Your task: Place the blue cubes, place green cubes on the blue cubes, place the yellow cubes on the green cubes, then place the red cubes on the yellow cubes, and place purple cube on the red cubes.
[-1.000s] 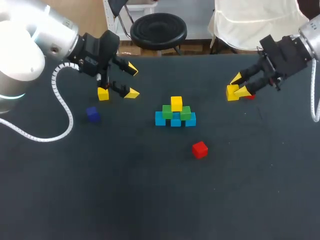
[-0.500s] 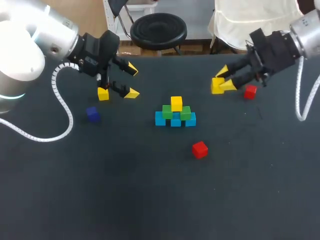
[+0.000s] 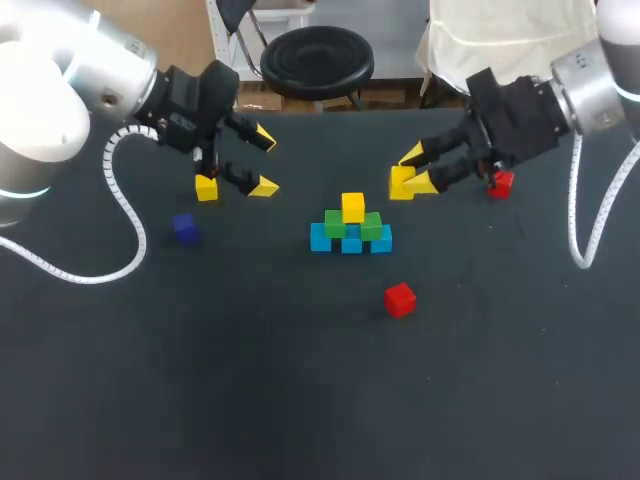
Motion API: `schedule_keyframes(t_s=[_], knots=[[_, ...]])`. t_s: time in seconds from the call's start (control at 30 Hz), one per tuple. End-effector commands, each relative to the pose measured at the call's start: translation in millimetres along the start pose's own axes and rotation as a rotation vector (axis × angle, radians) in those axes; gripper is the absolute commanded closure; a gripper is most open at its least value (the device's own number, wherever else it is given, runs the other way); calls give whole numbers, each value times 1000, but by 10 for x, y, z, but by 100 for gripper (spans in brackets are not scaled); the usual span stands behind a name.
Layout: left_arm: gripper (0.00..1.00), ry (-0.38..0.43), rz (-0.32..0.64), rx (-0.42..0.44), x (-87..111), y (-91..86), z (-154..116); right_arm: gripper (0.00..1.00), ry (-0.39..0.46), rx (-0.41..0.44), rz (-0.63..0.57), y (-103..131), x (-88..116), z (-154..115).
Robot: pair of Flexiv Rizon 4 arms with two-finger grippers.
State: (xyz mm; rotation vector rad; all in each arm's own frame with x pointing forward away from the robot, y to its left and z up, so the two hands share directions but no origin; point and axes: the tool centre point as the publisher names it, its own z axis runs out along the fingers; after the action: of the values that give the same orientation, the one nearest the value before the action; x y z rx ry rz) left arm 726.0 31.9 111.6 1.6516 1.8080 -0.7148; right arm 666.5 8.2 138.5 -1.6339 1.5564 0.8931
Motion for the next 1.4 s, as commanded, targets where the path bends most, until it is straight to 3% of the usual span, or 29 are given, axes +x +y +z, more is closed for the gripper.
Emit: schedule_keyframes(t_s=[0.03, 0.6, 1.1, 1.4], knots=[[0, 2, 0, 2, -1, 8, 4, 100, 4, -2, 11, 71, 9, 97], [0, 2, 0, 2, -1, 8, 4, 100, 11, -21, 56, 181, 115, 228], [0, 2, 0, 2, -1, 8, 4, 100, 11, -18, 23, 207, 225, 284], [0, 2, 0, 2, -1, 8, 4, 100, 15, -67, 9, 207, 234, 328]])
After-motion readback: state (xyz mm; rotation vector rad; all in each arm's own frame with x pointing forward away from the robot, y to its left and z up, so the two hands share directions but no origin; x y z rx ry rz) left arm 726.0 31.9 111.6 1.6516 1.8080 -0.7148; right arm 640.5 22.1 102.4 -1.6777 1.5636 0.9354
